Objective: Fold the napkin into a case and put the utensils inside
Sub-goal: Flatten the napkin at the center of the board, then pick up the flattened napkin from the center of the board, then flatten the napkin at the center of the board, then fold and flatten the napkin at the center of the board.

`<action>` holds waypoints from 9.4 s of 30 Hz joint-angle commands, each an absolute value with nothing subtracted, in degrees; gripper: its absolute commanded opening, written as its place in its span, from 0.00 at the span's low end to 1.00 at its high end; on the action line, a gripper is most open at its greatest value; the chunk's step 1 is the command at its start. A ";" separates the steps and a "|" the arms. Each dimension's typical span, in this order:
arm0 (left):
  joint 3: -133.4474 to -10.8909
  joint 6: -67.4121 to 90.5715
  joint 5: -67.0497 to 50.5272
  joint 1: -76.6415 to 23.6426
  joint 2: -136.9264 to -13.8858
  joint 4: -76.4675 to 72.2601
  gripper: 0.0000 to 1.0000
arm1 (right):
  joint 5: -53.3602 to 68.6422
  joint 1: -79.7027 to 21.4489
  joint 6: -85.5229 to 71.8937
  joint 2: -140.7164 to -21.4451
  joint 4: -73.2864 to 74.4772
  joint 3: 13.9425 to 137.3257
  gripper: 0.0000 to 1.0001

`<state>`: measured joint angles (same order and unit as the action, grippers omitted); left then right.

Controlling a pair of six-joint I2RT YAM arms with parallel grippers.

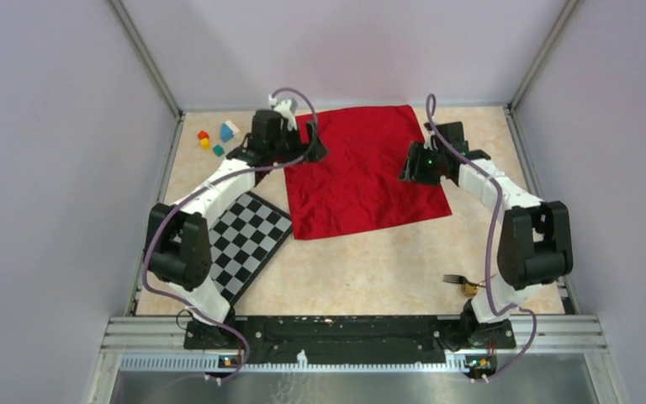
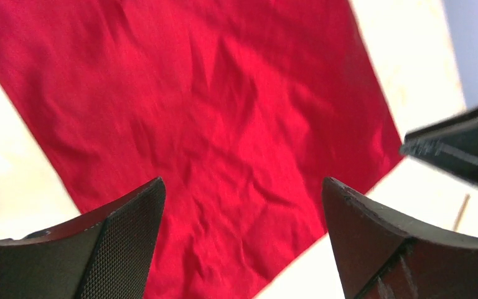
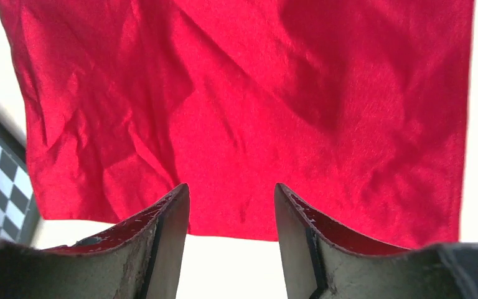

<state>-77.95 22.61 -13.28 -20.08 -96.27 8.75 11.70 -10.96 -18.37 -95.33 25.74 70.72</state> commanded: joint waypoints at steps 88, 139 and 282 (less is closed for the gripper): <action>-46.68 33.48 -5.65 -43.51 -54.49 20.82 0.99 | -11.14 8.17 -24.61 -95.61 40.04 60.26 0.49; -64.94 90.52 2.21 -43.25 -97.68 55.84 0.54 | -9.45 4.97 -38.76 -67.04 29.84 39.11 0.00; -114.66 35.01 -21.35 -14.34 -131.01 5.53 0.00 | 27.65 13.62 -25.86 -141.37 32.21 141.44 0.00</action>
<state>-111.77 36.01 -21.12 -15.03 -131.22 7.68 27.77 13.76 -25.78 -141.25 31.35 137.51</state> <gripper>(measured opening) 0.007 0.009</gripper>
